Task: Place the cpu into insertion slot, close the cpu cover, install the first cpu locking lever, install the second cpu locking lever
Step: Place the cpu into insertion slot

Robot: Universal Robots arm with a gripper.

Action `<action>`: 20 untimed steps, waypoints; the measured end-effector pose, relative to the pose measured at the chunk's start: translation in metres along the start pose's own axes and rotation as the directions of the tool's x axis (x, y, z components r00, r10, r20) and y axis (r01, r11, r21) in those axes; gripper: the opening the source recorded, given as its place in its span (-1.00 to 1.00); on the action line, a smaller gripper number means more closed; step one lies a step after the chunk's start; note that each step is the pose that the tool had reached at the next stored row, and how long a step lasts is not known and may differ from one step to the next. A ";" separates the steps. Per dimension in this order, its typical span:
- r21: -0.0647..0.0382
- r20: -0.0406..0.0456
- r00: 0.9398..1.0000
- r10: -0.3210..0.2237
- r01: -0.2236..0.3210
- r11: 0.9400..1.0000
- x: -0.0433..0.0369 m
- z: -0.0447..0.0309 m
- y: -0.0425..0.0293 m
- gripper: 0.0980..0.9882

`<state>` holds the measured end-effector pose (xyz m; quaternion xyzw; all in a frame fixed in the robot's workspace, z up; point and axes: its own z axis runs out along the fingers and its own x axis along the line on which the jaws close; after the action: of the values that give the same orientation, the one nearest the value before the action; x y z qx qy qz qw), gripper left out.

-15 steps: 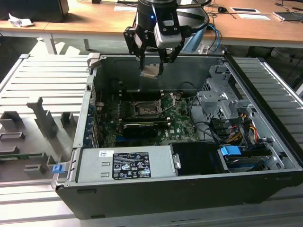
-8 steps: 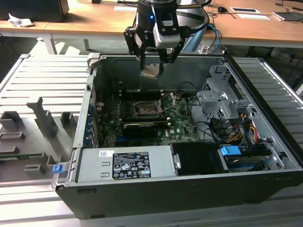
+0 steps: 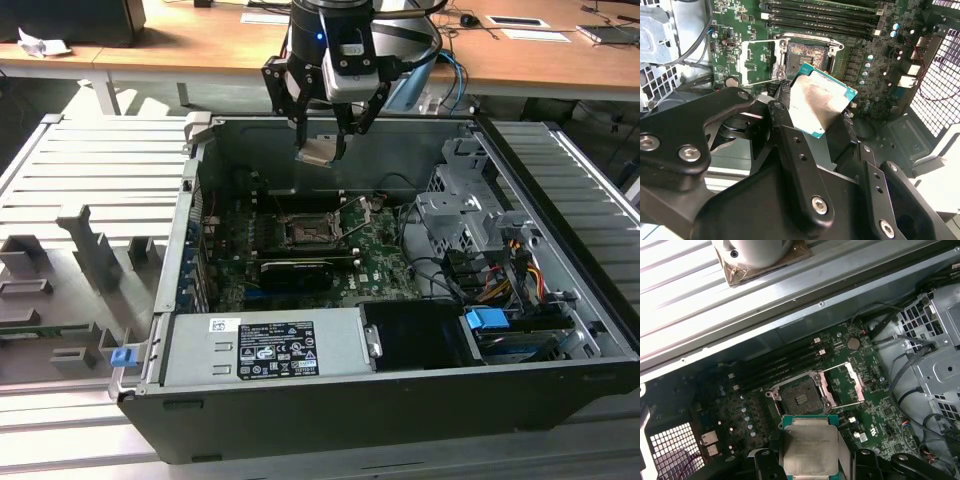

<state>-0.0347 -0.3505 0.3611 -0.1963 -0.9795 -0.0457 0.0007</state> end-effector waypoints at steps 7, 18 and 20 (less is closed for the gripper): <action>0.000 0.002 1.000 0.017 -0.017 1.000 0.0000 0.0003 0.0000 -0.03; -0.001 0.006 0.998 0.063 -0.063 0.998 0.0000 0.0009 -0.0001 -0.03; -0.002 0.006 0.998 0.069 -0.069 0.998 0.0000 0.0010 -0.0001 -0.03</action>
<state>-0.0348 -0.3505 0.3602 -0.2301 -0.9721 -0.0456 -0.0009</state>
